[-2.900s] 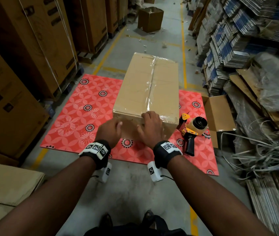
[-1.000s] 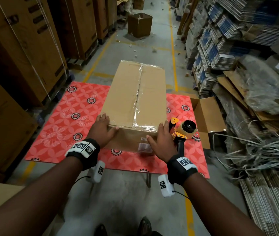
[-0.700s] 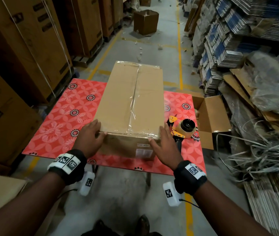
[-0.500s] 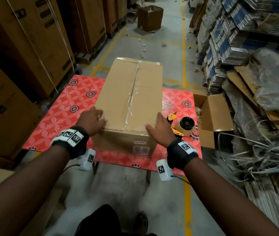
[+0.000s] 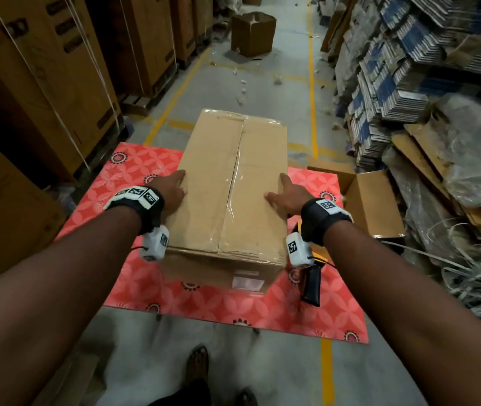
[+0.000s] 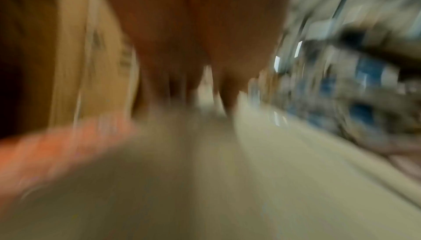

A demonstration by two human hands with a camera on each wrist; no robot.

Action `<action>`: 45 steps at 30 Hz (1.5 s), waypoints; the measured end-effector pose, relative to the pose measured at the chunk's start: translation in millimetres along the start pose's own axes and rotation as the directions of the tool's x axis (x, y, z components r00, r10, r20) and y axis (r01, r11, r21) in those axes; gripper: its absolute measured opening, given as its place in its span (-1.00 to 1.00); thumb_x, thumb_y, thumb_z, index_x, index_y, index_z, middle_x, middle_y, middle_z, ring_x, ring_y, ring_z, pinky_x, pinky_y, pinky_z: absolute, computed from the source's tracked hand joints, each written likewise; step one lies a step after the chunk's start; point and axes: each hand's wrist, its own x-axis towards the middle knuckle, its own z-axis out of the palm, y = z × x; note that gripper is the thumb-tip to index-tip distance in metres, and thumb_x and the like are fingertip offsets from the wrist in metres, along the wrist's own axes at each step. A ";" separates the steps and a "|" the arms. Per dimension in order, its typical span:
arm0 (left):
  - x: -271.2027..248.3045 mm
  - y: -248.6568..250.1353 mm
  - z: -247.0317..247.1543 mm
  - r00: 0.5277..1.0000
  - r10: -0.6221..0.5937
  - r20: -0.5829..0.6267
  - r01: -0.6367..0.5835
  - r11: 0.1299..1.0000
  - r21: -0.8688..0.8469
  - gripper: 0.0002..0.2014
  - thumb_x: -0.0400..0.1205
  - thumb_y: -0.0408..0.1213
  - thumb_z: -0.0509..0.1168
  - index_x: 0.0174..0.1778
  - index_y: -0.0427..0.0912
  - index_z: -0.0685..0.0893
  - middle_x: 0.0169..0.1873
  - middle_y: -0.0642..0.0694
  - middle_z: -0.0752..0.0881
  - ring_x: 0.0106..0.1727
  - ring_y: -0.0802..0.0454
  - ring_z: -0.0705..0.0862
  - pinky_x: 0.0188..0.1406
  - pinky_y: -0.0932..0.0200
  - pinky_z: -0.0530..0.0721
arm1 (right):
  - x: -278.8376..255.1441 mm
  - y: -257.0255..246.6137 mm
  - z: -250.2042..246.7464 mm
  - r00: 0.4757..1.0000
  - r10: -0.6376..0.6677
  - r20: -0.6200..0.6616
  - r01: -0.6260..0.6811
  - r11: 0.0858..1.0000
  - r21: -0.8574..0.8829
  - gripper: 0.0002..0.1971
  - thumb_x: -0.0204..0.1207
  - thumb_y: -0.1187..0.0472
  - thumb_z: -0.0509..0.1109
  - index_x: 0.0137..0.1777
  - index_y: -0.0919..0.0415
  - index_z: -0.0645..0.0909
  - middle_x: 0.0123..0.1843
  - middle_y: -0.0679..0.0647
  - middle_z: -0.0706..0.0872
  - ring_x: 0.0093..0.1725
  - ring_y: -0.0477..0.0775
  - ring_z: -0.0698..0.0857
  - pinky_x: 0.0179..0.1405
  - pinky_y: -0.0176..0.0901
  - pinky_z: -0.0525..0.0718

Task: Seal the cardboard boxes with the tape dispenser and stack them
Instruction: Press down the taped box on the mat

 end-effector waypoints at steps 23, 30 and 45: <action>115.2 25.0 -50.4 0.986 0.042 0.162 -0.055 0.996 0.072 -0.33 0.72 -0.08 0.22 0.70 0.13 0.04 0.57 -0.27 0.39 0.41 -0.31 0.55 0.34 -0.12 0.60 | 96.5 -13.5 -24.5 0.994 0.096 -0.056 -0.094 0.995 0.046 -0.21 0.62 -0.16 0.32 0.76 -0.12 0.01 0.64 0.19 0.44 0.51 0.29 0.52 0.42 -0.03 0.48; 123.1 16.8 -40.2 0.987 0.088 0.132 -0.100 0.992 0.083 -0.36 0.77 0.04 0.03 0.71 0.12 -0.13 0.62 -0.26 0.30 0.54 -0.30 0.40 0.49 0.01 0.37 | 103.1 -11.0 -27.6 0.995 0.097 -0.001 -0.097 0.995 0.006 -0.19 0.65 -0.23 0.25 0.76 -0.18 -0.13 0.66 0.23 0.39 0.52 0.33 0.50 0.39 0.00 0.50; 125.1 18.6 -41.7 0.982 0.092 0.164 -0.107 0.990 0.087 -0.32 0.76 0.07 0.03 0.71 0.07 -0.20 0.64 -0.27 0.26 0.58 -0.28 0.34 0.54 -0.04 0.35 | 95.0 -7.5 -28.6 0.996 0.068 0.054 -0.068 0.998 -0.008 -0.15 0.65 -0.31 0.20 0.75 -0.20 -0.26 0.70 0.18 0.34 0.53 0.30 0.50 0.46 0.02 0.51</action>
